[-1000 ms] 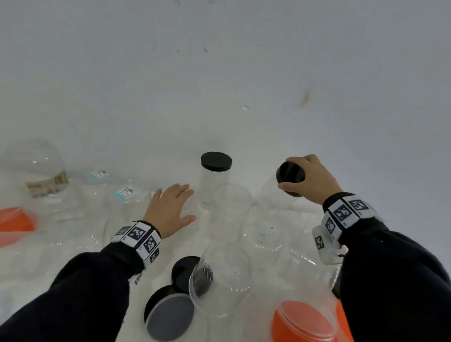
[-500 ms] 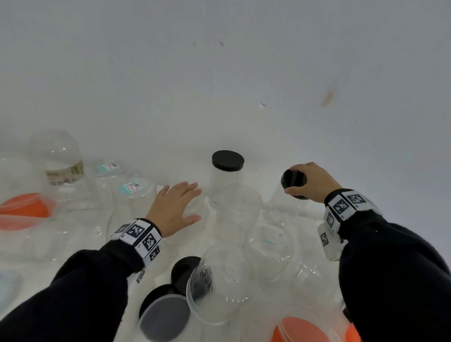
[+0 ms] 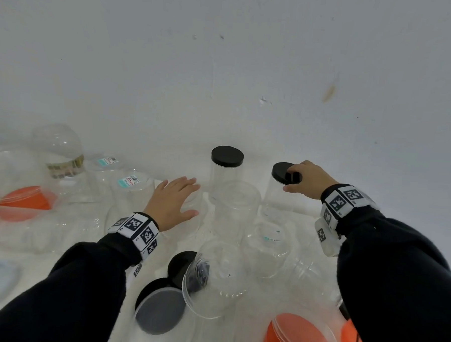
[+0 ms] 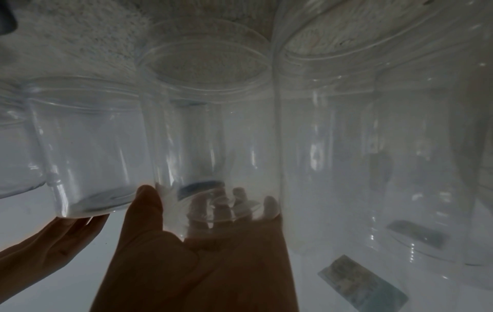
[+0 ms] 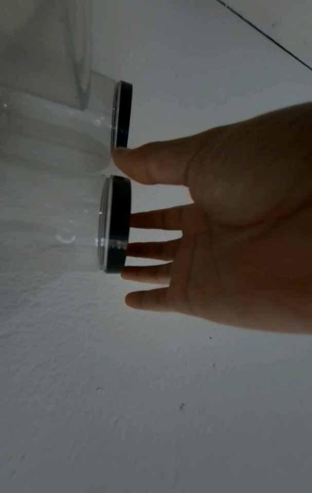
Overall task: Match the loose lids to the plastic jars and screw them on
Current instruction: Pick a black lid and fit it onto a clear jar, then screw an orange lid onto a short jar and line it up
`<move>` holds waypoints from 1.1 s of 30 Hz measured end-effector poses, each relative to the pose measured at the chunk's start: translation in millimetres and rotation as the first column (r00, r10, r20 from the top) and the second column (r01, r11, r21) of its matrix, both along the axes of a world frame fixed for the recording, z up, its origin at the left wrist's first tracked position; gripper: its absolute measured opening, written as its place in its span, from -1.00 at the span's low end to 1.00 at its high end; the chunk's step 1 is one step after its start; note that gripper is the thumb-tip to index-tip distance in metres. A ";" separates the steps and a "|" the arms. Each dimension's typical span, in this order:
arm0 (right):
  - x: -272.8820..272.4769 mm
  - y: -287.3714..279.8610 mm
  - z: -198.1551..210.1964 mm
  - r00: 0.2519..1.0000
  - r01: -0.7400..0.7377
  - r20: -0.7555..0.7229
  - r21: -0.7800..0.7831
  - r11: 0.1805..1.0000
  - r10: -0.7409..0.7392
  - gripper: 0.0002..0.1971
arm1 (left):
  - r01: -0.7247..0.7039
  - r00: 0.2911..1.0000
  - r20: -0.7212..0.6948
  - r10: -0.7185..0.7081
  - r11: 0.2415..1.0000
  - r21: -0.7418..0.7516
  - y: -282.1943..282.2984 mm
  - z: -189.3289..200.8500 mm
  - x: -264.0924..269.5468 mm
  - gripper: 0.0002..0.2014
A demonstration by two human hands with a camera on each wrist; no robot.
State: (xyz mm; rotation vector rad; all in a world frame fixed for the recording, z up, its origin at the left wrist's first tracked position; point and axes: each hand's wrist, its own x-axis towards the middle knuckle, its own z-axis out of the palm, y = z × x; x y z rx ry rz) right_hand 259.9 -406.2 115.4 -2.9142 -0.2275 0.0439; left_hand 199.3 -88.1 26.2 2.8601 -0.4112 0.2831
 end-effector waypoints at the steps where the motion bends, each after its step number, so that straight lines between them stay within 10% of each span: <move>1: -2.4 0.7 1.9 1.000 -0.005 -0.001 -0.005 1.000 0.005 -0.47 | 0.002 1.000 0.002 -0.002 1.000 -0.005 0.1 -0.2 0.4 -0.38; 10: -78.2 50.1 37.7 0.950 -0.288 0.151 0.077 0.955 0.274 -0.48 | 0.003 1.000 0.009 -0.004 0.999 0.035 0.1 0.1 -0.2 -0.38; 17: -147.5 97.0 -0.9 0.865 -0.485 -0.091 0.105 0.868 0.494 -0.30 | 0.018 1.000 0.002 -0.018 0.997 0.078 1.5 -1.1 0.4 -0.38; 25: -163.2 108.4 -51.3 0.860 -0.477 -0.230 -0.048 0.877 0.455 0.11 | 0.033 0.999 0.013 -0.035 0.995 0.099 2.2 -1.4 1.3 -0.39; 33: -170.4 110.9 -63.7 0.916 -0.370 -0.156 0.030 0.928 0.371 0.09 | 0.034 0.999 0.004 -0.034 0.992 0.124 2.4 -0.5 1.9 -0.39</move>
